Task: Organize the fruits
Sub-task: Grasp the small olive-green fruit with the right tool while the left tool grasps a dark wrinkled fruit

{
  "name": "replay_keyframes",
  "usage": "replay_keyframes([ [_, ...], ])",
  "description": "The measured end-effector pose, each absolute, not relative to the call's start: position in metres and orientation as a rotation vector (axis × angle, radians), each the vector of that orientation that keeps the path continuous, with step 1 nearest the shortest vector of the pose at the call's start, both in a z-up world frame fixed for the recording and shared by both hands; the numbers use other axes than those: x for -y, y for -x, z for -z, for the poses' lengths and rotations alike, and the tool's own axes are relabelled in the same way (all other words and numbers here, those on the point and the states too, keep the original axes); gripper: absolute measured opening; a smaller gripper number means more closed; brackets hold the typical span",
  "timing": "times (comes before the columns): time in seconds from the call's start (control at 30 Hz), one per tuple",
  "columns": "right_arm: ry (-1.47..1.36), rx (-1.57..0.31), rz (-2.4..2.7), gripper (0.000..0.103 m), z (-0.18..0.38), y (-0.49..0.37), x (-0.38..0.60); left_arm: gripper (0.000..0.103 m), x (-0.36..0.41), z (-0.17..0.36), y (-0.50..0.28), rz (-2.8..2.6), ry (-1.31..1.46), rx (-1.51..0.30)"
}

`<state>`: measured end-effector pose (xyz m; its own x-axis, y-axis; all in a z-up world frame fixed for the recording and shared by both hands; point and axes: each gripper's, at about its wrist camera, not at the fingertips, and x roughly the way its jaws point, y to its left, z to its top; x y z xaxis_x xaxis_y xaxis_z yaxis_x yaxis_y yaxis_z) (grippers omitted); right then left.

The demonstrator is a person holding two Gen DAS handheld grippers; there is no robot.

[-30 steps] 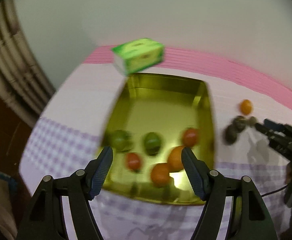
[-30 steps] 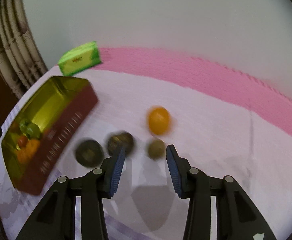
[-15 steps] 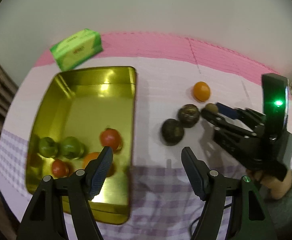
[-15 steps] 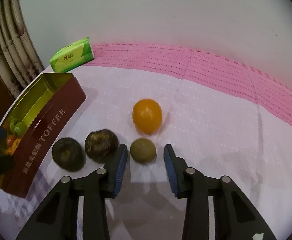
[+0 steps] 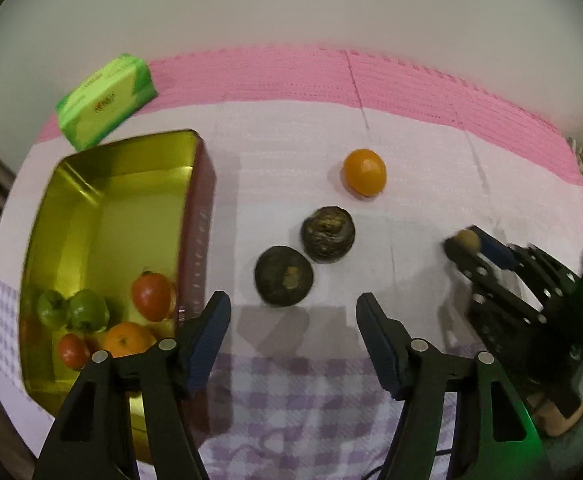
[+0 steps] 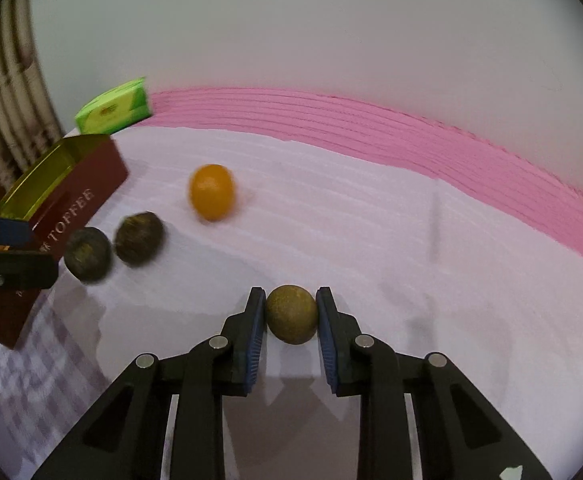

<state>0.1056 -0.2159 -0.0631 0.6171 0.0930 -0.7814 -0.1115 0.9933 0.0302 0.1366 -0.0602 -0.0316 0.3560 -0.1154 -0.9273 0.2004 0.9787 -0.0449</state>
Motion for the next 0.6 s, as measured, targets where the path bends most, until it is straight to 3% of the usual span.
replay_keyframes([
  [0.07,0.027,-0.895,-0.095,0.024,0.063,-0.098,0.226,0.063,0.060,0.039,-0.143,0.203,-0.062,-1.219],
  [0.2,0.004,-0.894,-0.087,0.024,0.063,-0.094,0.233,0.049,0.058,0.056,-0.153,0.164,-0.060,-1.268],
  [0.6,0.003,-0.892,-0.086,0.025,0.064,-0.094,0.233,0.040,0.070,0.068,-0.171,0.155,-0.124,-1.249],
])
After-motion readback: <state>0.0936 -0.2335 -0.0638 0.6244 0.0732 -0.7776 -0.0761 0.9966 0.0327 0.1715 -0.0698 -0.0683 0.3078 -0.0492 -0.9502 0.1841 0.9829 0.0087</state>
